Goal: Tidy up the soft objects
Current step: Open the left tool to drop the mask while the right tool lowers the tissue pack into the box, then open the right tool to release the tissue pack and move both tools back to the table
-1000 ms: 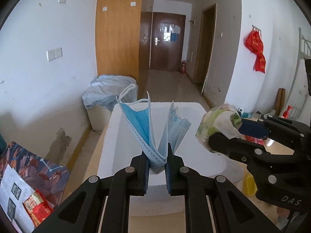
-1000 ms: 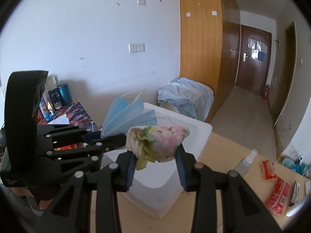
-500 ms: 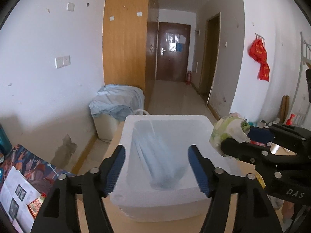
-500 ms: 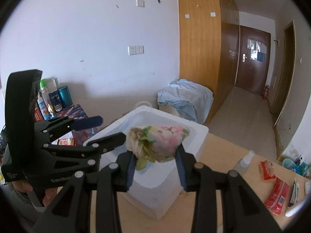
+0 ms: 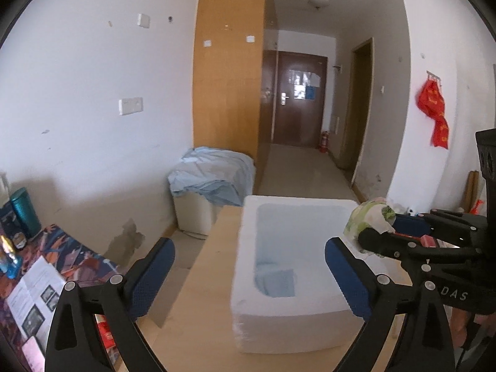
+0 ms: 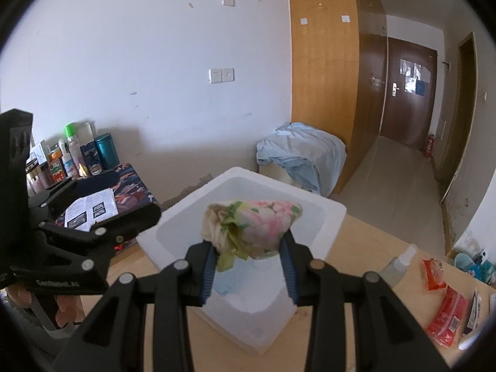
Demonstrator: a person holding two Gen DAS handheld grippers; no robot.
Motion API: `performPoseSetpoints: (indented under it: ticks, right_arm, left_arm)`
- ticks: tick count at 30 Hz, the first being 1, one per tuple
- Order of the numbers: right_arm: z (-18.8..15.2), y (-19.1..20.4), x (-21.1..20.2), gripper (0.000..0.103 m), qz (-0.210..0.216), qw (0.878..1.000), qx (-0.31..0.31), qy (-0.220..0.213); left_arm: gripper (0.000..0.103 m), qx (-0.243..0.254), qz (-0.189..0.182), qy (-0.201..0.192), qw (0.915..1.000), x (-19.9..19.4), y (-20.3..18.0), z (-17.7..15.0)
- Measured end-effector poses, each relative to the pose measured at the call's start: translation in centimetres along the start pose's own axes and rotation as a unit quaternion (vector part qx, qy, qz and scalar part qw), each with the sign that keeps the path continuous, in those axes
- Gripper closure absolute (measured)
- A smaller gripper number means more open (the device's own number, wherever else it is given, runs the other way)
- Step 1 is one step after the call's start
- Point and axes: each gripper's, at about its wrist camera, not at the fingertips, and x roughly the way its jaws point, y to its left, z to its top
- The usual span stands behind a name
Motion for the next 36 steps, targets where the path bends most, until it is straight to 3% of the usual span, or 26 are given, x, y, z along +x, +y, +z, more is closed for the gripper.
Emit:
performPoseSetpoints:
  ticks: [14,27,36]
  right_arm:
    - [0.4,0.9,2.5,0.06,0.011,1.0,-0.003,0.017]
    - [0.8,0.3,2.2,0.013,-0.003,1.0,0.007,0.011]
    - [0.7,0.3,1.7,0.012,-0.007,1.0,0.006,0.011]
  left_arm:
    - [0.005,-0.031,0.035,0.003,0.9989,-1.1,2.7,-0.5]
    - [0.005,-0.037,0.03,-0.001,0.9989,-1.7,2.9,-0.5]
    - [0.005,-0.035,0.027,-0.001,0.999,-1.8,2.6,-0.5]
